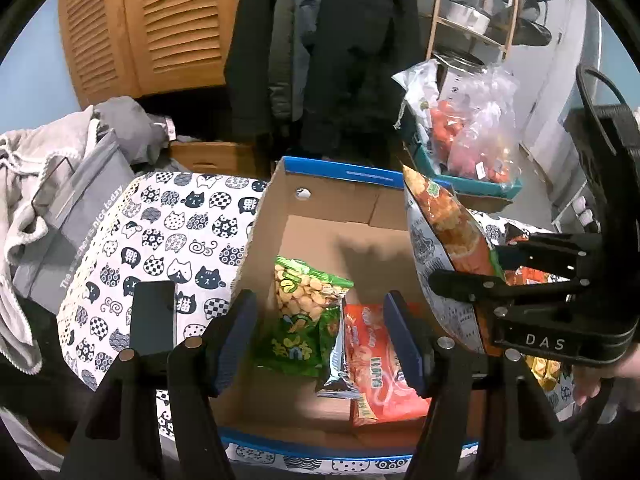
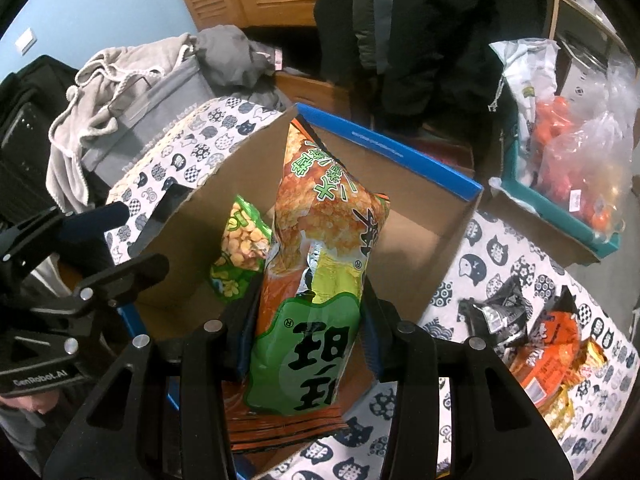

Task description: Organize snacks

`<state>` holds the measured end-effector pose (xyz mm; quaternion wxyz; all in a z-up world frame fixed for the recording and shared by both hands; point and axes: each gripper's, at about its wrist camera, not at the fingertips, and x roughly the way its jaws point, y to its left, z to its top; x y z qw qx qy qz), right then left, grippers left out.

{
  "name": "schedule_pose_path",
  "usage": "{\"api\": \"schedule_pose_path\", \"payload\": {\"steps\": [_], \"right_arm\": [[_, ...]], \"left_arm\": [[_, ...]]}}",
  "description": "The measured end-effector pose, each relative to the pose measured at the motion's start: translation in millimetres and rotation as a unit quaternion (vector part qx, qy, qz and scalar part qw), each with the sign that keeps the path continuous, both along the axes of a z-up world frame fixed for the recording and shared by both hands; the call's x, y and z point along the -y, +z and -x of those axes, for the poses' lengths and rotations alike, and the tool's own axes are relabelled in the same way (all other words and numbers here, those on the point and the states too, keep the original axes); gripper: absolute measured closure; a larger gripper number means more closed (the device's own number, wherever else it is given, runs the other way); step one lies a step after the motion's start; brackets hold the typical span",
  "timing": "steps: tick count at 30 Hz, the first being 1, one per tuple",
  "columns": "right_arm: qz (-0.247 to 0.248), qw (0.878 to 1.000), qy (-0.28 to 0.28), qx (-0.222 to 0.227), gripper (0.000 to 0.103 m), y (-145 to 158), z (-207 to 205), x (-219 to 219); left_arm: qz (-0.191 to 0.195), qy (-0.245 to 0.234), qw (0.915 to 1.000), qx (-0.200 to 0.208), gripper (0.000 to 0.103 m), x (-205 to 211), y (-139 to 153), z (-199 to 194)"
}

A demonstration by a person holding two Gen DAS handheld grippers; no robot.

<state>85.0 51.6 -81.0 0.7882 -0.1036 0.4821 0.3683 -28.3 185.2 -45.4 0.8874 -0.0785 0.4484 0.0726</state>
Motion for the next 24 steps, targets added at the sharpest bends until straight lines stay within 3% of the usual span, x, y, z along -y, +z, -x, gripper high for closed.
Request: {"api": "schedule_pose_path", "payload": {"steps": [6,8,13,24], "right_arm": [[-0.010,1.000,0.002,0.002,0.056,-0.3,-0.1,0.8],[-0.014,1.000,-0.002,0.005,0.041,1.3,-0.5,3.9],[-0.014,1.000,-0.017,0.015,0.029,5.5,-1.0,17.6],[-0.001,0.998,-0.063,0.018,0.026,4.8,-0.1,68.7]], "left_arm": [[0.007,0.003,1.0000,0.001,0.036,-0.9,0.1,-1.5],[0.006,0.000,1.0000,0.002,0.036,2.5,0.6,-2.5],[0.002,-0.011,0.9999,0.004,0.036,13.3,3.0,-5.7],[0.000,-0.039,0.9992,0.003,0.034,43.7,5.5,-15.5]]}}
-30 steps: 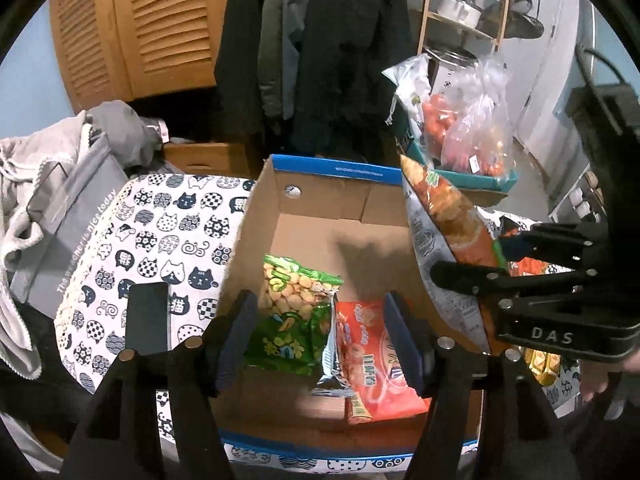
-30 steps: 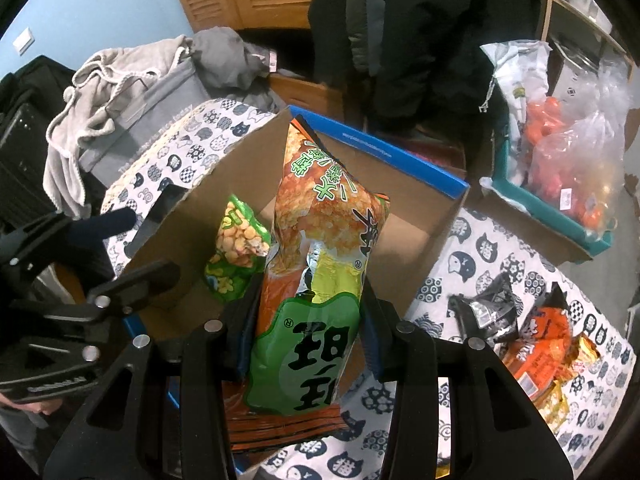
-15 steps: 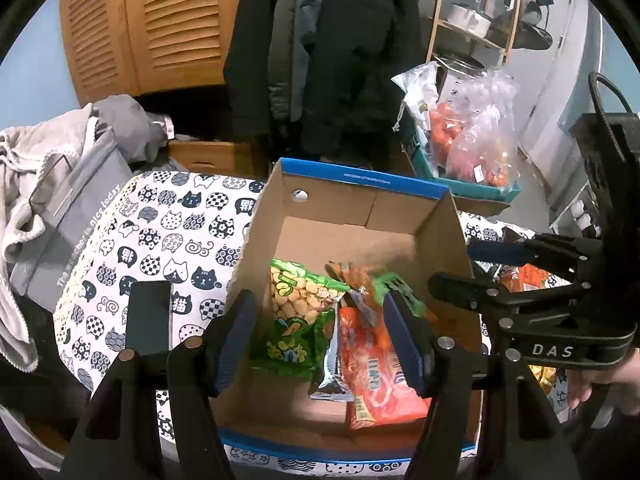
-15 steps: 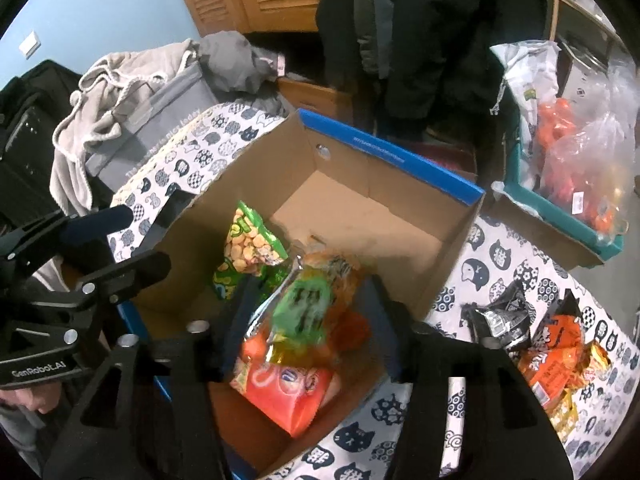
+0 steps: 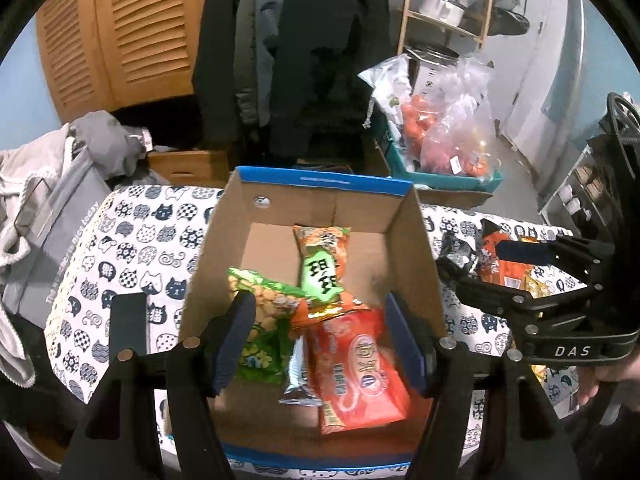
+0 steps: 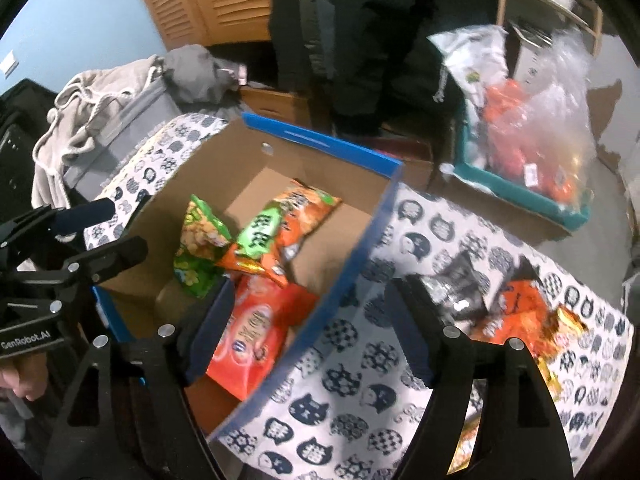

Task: Organize snacks
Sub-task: 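Open both tools to drop the silver foil and chip bags into the box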

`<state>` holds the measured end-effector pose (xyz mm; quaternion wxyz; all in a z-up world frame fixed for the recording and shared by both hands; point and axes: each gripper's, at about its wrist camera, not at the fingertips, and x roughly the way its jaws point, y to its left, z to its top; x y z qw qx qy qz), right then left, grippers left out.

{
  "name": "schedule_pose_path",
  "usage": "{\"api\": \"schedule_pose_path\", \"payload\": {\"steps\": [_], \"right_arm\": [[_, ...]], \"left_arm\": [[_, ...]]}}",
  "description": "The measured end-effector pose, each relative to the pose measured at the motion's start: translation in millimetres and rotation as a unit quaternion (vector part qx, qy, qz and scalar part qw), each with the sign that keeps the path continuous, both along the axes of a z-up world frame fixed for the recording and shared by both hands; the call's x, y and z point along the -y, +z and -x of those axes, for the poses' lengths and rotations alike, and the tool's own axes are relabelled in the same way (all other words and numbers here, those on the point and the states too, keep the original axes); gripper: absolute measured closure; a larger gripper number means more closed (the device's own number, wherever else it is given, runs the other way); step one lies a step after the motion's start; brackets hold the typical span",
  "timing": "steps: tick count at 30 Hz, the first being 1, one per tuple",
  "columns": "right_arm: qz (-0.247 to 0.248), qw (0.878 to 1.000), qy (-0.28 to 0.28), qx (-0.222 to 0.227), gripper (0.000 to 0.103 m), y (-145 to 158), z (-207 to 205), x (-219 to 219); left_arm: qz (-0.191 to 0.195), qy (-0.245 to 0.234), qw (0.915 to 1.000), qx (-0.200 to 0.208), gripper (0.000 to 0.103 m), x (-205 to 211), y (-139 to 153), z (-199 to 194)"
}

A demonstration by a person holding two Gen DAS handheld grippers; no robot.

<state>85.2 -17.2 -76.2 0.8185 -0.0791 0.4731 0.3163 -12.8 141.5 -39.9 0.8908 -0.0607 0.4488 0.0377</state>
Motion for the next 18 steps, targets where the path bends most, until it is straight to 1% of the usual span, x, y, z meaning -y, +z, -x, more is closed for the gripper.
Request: {"api": "schedule_pose_path", "payload": {"steps": [4,10,12,18], "right_arm": [[0.007,1.000,-0.017,-0.002,0.026,-1.7,2.5,20.4],[0.019,0.999,-0.039,-0.005,0.025,-7.6,4.5,57.0],[0.026,0.998,-0.055,-0.008,0.025,-10.2,4.1,73.7],[0.031,0.994,-0.101,-0.025,0.025,-19.4,1.3,118.9]], "left_arm": [[-0.006,-0.015,0.9999,-0.005,0.033,16.8,-1.8,-4.8],[-0.004,-0.046,0.9988,-0.013,0.032,47.3,-2.6,-12.9],[-0.004,-0.057,0.9983,-0.016,0.030,59.6,-3.4,-15.5],[-0.015,-0.096,0.9949,-0.025,0.030,97.1,-6.6,-22.1]]}}
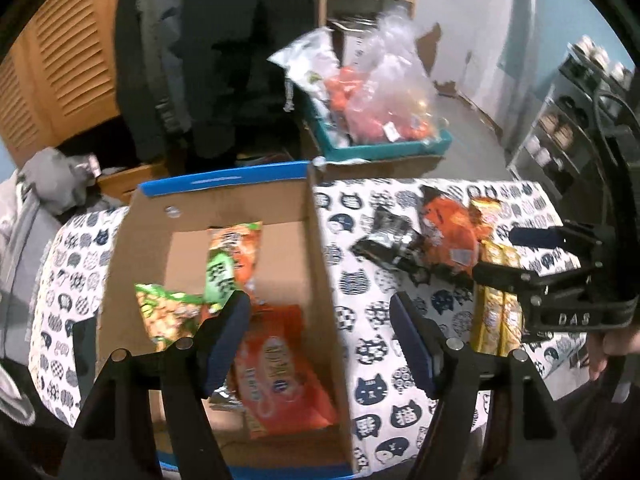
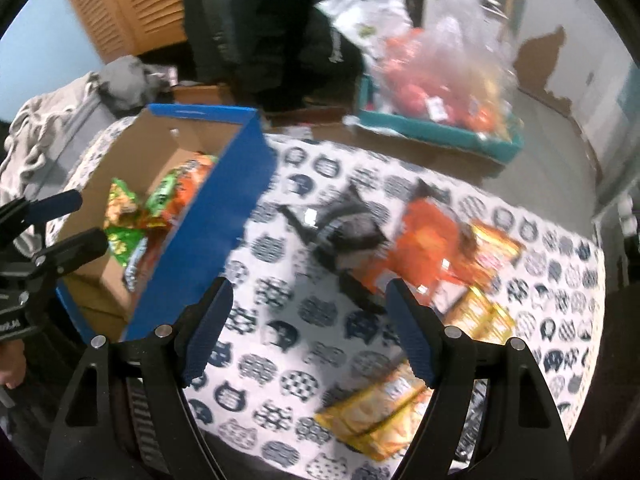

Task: Organize snacks
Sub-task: 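Open both tools to drop the silver foil and chip bags into the box, then move both tools back over the snack pile on the table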

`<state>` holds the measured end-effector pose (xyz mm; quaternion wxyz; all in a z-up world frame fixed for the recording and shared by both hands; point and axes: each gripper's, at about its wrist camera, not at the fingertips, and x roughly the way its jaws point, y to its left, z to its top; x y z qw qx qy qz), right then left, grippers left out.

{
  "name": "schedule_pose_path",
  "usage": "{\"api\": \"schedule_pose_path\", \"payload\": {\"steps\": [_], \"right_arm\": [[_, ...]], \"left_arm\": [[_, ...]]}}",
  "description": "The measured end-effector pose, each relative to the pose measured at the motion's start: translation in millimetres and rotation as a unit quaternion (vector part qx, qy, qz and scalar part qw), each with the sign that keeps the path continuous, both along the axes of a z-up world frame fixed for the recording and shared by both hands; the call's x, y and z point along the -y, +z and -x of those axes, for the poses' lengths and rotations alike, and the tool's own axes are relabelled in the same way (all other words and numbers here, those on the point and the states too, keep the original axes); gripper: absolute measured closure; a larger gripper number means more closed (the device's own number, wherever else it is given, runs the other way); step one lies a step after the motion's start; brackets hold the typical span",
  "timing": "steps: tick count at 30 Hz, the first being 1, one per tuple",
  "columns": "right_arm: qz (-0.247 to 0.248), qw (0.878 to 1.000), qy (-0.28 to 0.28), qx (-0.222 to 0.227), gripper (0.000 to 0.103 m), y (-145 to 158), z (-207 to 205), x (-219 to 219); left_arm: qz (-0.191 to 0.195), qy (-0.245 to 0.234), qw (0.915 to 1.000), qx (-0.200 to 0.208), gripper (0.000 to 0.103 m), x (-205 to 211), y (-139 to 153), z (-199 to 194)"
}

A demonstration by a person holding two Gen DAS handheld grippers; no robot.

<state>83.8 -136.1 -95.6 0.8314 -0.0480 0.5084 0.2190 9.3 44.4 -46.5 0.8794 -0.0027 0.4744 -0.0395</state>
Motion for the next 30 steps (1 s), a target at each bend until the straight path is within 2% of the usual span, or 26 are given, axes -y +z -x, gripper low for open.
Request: {"api": "schedule_pose_path", "payload": {"steps": [14,23,30], "right_arm": [[0.000,0.996,-0.082,-0.017,0.025,-15.9,4.7,84.2],[0.025,0.987,-0.150,-0.047,0.025,-48.3,8.6,138.4],[0.030,0.975,-0.199,-0.092,0.025,-83.3,13.8,175.9]], "left_arm": [[-0.001,-0.058,0.9977,-0.035,0.029,62.9,-21.7,-14.6],[0.006,-0.081,0.9951,-0.058,0.029,91.3,-38.4,-26.4],[0.000,-0.091,0.9931,-0.074,0.029,108.5,-55.8,-29.9]]}}
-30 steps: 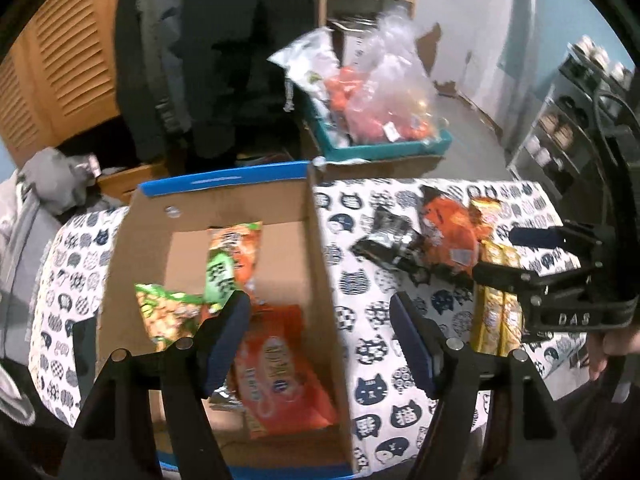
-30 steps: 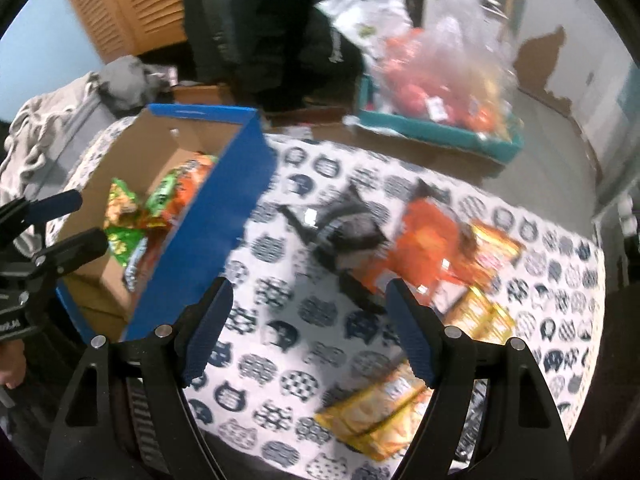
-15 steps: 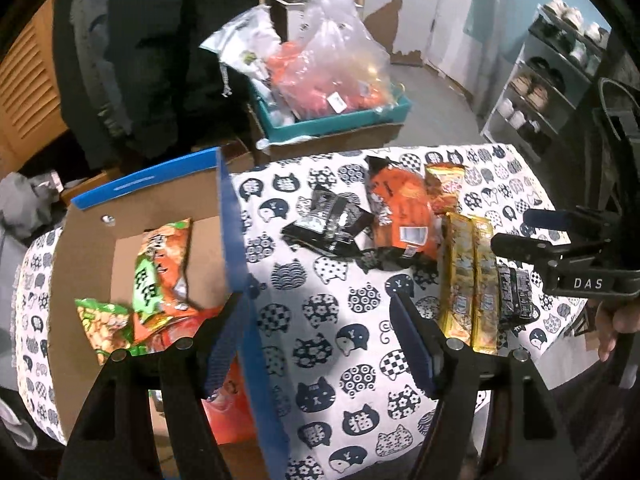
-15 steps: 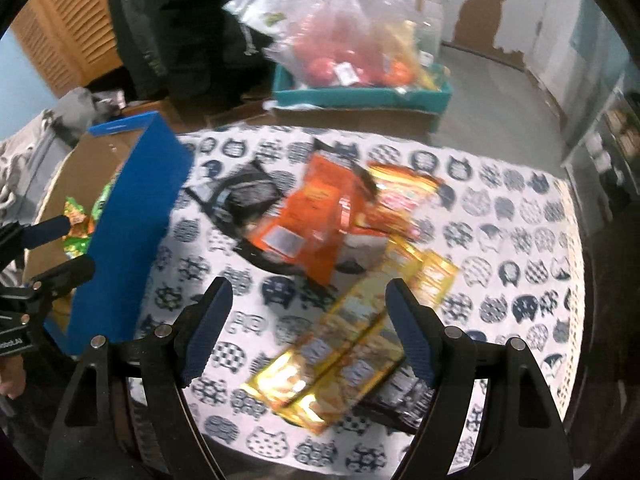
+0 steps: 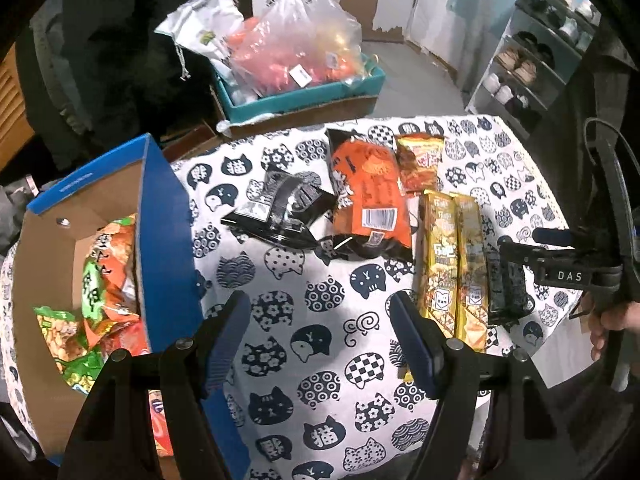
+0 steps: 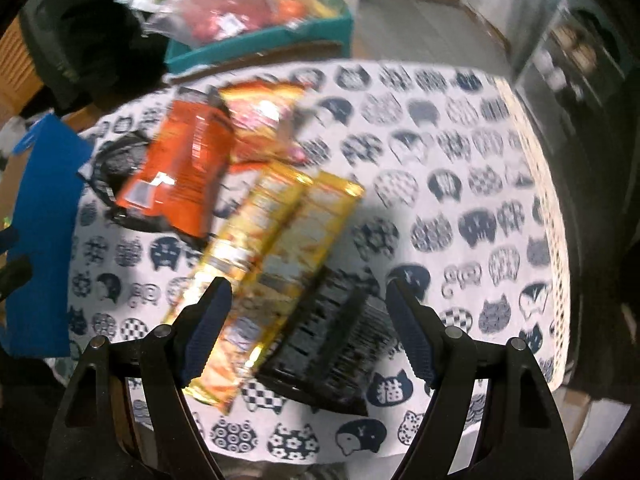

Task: Organize snacks
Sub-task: 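Move both tools back over the snack pile on the table, then grasp a black snack bag with the left tool while the right tool grasps another black bag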

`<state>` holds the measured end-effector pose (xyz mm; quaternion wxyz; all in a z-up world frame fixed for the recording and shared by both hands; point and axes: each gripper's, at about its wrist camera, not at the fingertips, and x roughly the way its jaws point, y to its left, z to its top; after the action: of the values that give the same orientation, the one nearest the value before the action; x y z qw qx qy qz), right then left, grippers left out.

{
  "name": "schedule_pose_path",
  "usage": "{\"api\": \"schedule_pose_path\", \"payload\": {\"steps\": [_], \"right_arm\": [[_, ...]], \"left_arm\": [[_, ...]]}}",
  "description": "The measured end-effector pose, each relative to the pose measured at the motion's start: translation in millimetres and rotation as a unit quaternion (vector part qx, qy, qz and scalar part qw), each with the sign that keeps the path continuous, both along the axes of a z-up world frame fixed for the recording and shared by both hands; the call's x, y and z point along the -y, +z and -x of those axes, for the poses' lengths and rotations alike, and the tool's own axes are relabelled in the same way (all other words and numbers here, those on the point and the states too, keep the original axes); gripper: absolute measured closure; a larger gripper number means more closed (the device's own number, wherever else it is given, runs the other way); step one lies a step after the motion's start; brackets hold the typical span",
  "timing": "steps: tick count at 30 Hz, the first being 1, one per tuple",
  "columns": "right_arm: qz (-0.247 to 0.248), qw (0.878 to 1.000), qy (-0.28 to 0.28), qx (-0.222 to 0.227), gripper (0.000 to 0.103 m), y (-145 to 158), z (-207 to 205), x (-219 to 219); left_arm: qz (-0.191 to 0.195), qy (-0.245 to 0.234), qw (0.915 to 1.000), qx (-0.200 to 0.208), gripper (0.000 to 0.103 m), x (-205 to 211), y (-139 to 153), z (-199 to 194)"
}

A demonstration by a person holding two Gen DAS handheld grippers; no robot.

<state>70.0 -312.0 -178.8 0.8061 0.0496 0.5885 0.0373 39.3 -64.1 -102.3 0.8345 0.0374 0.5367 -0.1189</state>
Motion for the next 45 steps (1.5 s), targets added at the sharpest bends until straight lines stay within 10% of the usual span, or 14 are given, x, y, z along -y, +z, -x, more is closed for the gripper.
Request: {"api": "schedule_pose_path", "payload": {"steps": [17,25,45], "right_arm": [[-0.040,0.993,-0.066,-0.088,0.025,-60.9,6.2,32.3],[0.018,0.994,-0.028,-0.104,0.024,-87.7,3.9,13.9],[0.086,0.996,0.019,-0.020,0.043,-52.4,-33.6,38.5]], "left_arm": [[-0.015,-0.008,0.9995,-0.026,0.029,15.0,-26.5,-2.9],[-0.012,-0.006,0.9994,-0.032,0.029,16.3,-28.0,-10.6],[-0.027,0.002,0.9990,-0.037,0.026,9.1,-36.4,-88.1]]}}
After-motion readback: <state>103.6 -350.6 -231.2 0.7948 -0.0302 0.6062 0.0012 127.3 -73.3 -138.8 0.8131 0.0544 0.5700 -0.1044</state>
